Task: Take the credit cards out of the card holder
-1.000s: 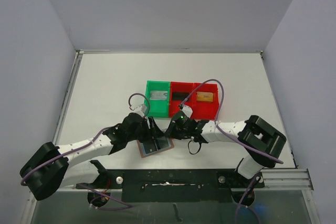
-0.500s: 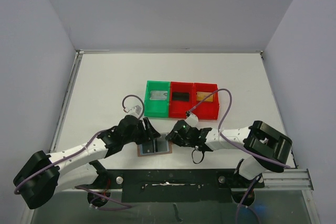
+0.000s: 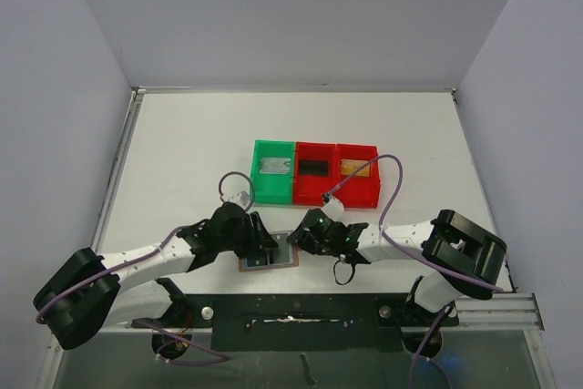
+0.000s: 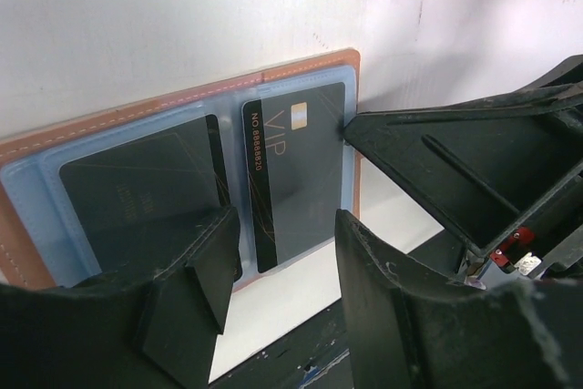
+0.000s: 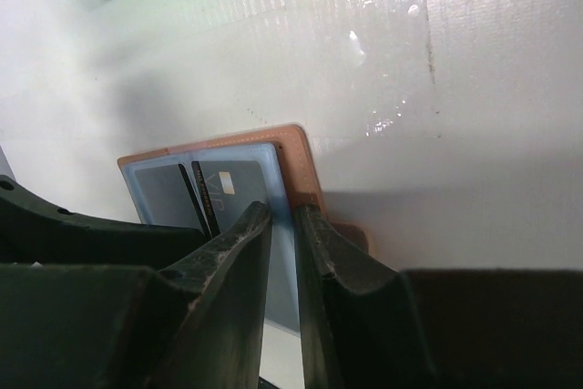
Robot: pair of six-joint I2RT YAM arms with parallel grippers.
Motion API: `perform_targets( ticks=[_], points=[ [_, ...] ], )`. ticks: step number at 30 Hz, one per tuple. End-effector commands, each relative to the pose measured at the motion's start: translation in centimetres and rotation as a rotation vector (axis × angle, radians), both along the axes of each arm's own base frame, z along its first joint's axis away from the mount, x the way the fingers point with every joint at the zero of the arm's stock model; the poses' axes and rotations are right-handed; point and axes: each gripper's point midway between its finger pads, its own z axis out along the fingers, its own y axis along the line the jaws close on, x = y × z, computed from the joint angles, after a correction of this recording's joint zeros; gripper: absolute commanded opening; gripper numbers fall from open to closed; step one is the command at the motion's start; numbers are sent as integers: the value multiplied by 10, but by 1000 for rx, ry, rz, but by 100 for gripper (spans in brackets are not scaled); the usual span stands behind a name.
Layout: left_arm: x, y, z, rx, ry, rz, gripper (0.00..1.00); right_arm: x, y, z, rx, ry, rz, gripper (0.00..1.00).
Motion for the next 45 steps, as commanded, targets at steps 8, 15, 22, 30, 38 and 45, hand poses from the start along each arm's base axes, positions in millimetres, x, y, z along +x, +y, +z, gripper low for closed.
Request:
perform_targets(
  ticks=[8,15,22,30,38,45],
  points=[
    [-7,-8,-4,-114,38,29,39,-24,-11,-33,-63,90,62,19],
    [-6,-5,-2,-151,25,67,32,-26,-10,-35,-60,98,63,18],
    [1,2,8,-178,-16,123,24,-27,-13,-35,-54,96,56,12],
    [9,-13,29,-239,-93,64,12,-27,-15,-33,-36,86,49,8],
    [5,-7,19,-221,-49,94,10,-28,-16,-33,-29,85,43,8],
    [-1,5,1,-209,11,157,25,-30,-18,-36,-31,96,43,6]
  ],
)
